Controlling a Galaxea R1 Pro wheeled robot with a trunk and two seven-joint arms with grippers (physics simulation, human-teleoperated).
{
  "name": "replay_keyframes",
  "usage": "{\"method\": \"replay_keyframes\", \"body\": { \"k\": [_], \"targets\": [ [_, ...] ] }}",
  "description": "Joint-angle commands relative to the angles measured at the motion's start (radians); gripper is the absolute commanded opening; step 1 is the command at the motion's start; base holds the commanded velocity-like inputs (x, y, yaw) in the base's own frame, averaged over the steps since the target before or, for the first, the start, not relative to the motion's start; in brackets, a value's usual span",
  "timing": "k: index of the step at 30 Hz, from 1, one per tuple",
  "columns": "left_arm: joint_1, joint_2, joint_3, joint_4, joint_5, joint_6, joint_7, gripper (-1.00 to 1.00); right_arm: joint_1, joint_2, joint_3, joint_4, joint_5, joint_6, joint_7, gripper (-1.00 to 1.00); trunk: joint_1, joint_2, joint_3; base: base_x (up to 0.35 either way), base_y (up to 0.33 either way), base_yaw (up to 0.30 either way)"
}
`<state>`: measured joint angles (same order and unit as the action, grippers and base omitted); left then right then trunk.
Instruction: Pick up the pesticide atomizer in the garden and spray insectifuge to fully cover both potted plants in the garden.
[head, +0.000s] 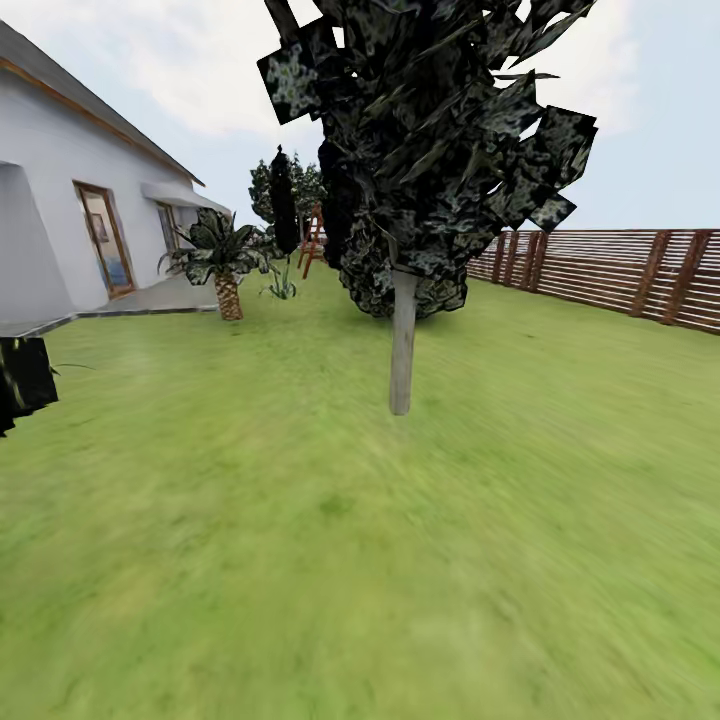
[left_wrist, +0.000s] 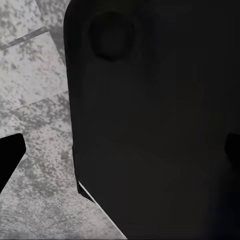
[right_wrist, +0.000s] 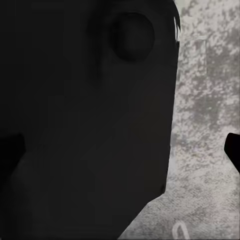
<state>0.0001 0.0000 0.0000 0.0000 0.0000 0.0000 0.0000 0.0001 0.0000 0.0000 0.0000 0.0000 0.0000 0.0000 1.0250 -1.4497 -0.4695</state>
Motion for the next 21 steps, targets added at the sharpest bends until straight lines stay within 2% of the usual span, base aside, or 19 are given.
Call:
{"method": "replay_keyframes", "body": {
  "k": [1,4,10,16,21],
  "targets": [
    [-0.006,0.006,0.006,-0.006,0.006,-0.006,-0.006,1.00,-0.006,0.006,-0.006,-0.006,0.006,-0.006,-0.006,1.00,0.000,0.000,0.000,0.000,0.000,0.000],
    [-0.023,0.004,0.003,0.001,0.013,-0.023,-0.008,1.00,-0.010,0.018,-0.002,-0.023,0.005,-0.023,-0.018,1.00,0.000,0.000,0.000,0.000,0.000,0.000],
    [0.011,-0.005,-0.002,0.006,0.002,0.011,-0.002,1.00,-0.009,0.037,0.005,-0.057,-0.001,0.006,0.004,1.00,0.000,0.000,0.000,0.000,0.000,0.000],
    [0.025,0.001,-0.002,-0.008,0.000,0.037,0.007,1.00,-0.009,0.031,0.006,-0.076,0.000,-0.023,0.002,1.00,0.000,0.000,0.000,0.000,0.000,0.000],
    [0.025,0.025,0.000,-0.036,0.001,0.036,0.011,1.00,-0.009,0.005,0.001,-0.077,-0.001,-0.051,0.003,1.00,0.000,0.000,0.000,0.000,0.000,0.000]
  ]
}}
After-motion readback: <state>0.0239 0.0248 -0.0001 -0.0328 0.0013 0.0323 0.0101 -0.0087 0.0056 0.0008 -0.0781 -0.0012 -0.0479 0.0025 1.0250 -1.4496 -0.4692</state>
